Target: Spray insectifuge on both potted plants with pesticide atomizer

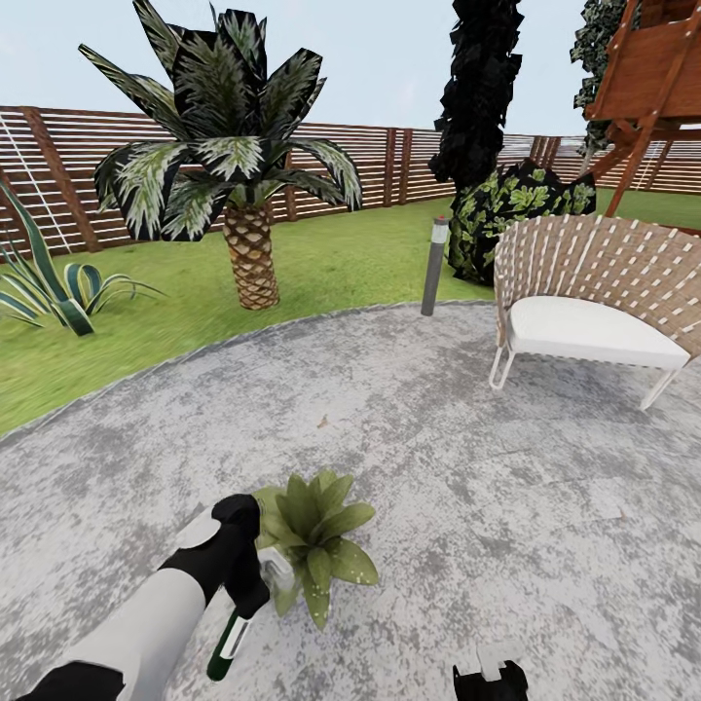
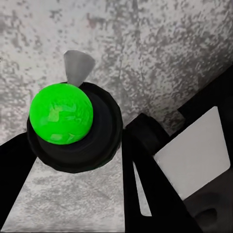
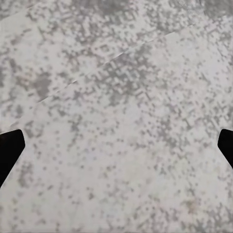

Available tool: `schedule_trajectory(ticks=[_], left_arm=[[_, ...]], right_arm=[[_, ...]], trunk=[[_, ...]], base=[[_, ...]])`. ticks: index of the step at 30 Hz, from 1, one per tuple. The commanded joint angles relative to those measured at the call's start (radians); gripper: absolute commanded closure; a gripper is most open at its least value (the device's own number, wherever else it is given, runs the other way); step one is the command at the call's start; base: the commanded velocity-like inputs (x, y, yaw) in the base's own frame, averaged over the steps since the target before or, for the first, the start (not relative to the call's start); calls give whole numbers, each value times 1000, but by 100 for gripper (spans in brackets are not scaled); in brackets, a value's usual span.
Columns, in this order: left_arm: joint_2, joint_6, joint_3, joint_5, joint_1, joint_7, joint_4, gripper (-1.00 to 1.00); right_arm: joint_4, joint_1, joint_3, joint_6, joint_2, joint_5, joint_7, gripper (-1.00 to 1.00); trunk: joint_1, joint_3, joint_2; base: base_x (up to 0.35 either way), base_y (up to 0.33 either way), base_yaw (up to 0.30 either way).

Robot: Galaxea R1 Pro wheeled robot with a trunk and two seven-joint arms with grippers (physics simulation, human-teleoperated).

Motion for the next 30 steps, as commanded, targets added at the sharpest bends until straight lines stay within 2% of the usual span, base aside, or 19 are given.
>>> schedule_trajectory(ticks=[1, 5, 10, 12, 23, 26, 30], left_arm=[[4, 10, -2, -7, 0, -10, 4, 100], [-8, 11, -5, -8, 1, -8, 9, 100], [-69, 11, -6, -10, 1, -10, -4, 100], [-72, 11, -6, -11, 0, -9, -5, 100], [-46, 10, -4, -12, 2, -7, 7, 100], [-55, 11, -5, -11, 2, -8, 2, 100], [-87, 12, -8, -12, -10, -10, -7, 100]], right_arm=[[1, -1, 8, -2, 0, -4, -5, -100], [1, -1, 8, -2, 0, -4, -5, -100], [1, -1, 8, -2, 0, -4, -5, -100], [1, -1, 8, -2, 0, -4, -5, -100], [1, -1, 8, -2, 0, -4, -5, -100], [1, -1, 8, -2, 0, -4, -5, -100], [1, -1, 8, -2, 0, -4, -5, -100]], trunk=[[0, -1, 0], [0, -1, 0], [0, -1, 0], [0, -1, 0], [0, -1, 0], [0, -1, 0], [0, -1, 0]], base=[[0, 0, 0], [0, 0, 0], [0, 0, 0], [0, 0, 0], [0, 0, 0], [0, 0, 0], [0, 0, 0]])
